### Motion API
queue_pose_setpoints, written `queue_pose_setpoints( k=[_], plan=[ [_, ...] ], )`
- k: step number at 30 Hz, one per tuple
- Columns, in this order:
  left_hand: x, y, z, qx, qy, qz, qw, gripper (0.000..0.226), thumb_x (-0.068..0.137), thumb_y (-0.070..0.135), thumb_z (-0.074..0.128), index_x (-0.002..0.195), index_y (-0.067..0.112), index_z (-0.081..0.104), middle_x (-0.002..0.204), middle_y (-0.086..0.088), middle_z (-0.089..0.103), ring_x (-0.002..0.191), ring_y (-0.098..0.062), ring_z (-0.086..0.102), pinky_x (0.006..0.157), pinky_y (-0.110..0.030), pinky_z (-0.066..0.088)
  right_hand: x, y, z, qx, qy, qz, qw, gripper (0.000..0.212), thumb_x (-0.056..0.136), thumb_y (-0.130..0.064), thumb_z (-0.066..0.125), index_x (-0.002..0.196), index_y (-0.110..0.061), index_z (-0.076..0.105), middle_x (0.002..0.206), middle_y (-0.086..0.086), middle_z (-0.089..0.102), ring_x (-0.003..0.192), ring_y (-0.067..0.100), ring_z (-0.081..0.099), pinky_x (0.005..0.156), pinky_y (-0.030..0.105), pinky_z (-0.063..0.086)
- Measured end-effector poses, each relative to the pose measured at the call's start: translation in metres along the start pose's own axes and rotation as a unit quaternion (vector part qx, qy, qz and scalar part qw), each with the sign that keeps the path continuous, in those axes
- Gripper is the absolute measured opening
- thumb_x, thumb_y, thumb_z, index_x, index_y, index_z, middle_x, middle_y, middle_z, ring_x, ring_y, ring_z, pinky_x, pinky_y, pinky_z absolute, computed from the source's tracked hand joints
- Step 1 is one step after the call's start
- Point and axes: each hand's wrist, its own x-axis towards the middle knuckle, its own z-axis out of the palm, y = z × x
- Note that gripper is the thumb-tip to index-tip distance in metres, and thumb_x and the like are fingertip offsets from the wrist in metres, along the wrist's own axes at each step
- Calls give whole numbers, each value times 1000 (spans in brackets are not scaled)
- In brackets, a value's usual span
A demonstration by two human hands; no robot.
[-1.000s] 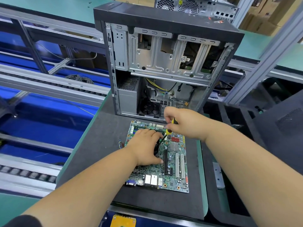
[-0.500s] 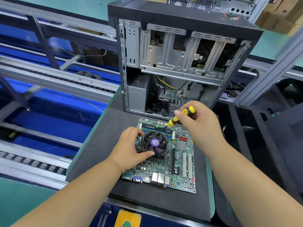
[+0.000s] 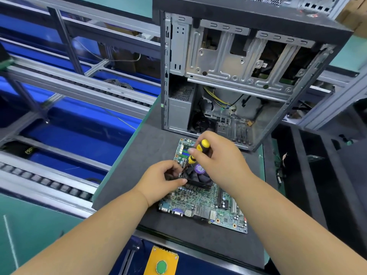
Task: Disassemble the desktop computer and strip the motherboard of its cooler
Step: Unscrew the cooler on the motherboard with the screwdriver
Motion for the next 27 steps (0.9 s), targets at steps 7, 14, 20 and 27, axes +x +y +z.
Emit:
queue_pose_setpoints(
  k=[7, 14, 20, 27],
  plan=[
    [3, -3, -4, -28, -19, -6, 999, 26, 78, 7, 77, 85, 30, 67, 82, 4, 65, 79, -8, 63, 81, -25, 54, 3, -6, -1, -1, -44, -20, 999, 14, 90, -36, 64, 89, -28, 53, 72, -12, 48, 64, 4, 43, 56, 27, 31],
    [7, -2, 5, 45, 50, 11, 998, 25, 80, 15, 77, 69, 32, 62, 64, 19, 61, 60, 4, 53, 63, -14, 44, 11, -20, 20, 213, -36, 68, 974, 26, 92, -47, 49, 81, -25, 58, 95, -4, 50, 83, 6, 51, 74, 28, 37],
    [5, -3, 7, 100, 62, 35, 992, 18, 82, 19, 75, 76, 31, 63, 75, 13, 63, 69, 0, 57, 67, -16, 48, 19, -27, 50, 492, 88, 88, 862, 23, 94, -30, 42, 78, -18, 53, 69, 0, 49, 67, 16, 45, 69, 32, 35],
    [6, -5, 3, 94, 47, 43, 994, 31, 80, 15, 76, 73, 40, 58, 74, 17, 61, 69, 4, 56, 69, -10, 44, 35, -18, 52, 579, 10, 41, 814, 21, 82, -10, 37, 62, -11, 38, 47, -1, 28, 43, 13, 19, 46, 22, 17]
  ],
)
